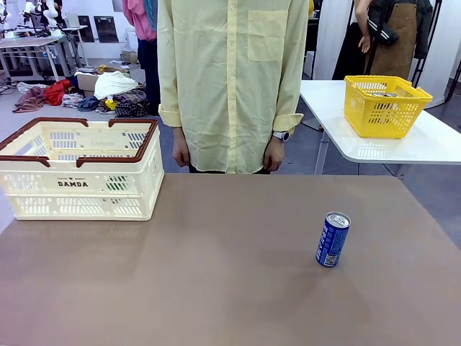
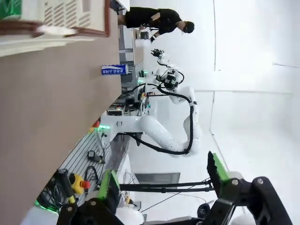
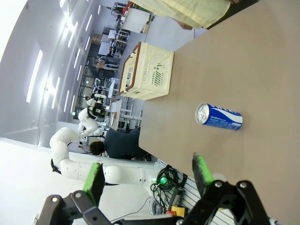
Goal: Place the drinks into the Shopping basket.
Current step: Pick up one drink and place it into the Shopping basket.
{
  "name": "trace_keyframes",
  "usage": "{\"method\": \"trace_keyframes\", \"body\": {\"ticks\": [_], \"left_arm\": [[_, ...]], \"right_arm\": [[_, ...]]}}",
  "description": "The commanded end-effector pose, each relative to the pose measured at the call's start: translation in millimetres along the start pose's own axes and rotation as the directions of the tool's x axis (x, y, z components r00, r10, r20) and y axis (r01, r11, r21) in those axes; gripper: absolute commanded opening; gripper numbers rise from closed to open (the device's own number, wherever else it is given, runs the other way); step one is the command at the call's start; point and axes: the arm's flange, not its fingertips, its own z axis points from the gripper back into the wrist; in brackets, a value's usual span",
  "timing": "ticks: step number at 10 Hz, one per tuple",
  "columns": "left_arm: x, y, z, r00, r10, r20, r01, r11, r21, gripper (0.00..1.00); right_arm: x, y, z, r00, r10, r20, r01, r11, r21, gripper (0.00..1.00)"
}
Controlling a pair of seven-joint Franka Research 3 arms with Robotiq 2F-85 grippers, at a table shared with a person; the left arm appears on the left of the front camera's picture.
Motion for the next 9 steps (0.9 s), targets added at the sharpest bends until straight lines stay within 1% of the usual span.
{"method": "trace_keyframes", "body": {"ticks": [1, 9], "left_arm": [[1.0, -37.2, -4.2, 1.0, 0.005, -0.011, -0.005, 0.999, 0.033, 1.0], [1.0, -37.2, -4.2, 1.0, 0.005, -0.011, -0.005, 0.999, 0.033, 1.0]], "right_arm": [[3.5, 4.3, -0.2, 1.0, 0.008, 0.013, -0.008, 1.0, 0.016, 1.0], [3.5, 4.3, -0.2, 1.0, 0.008, 0.013, -0.008, 1.0, 0.016, 1.0]]}}
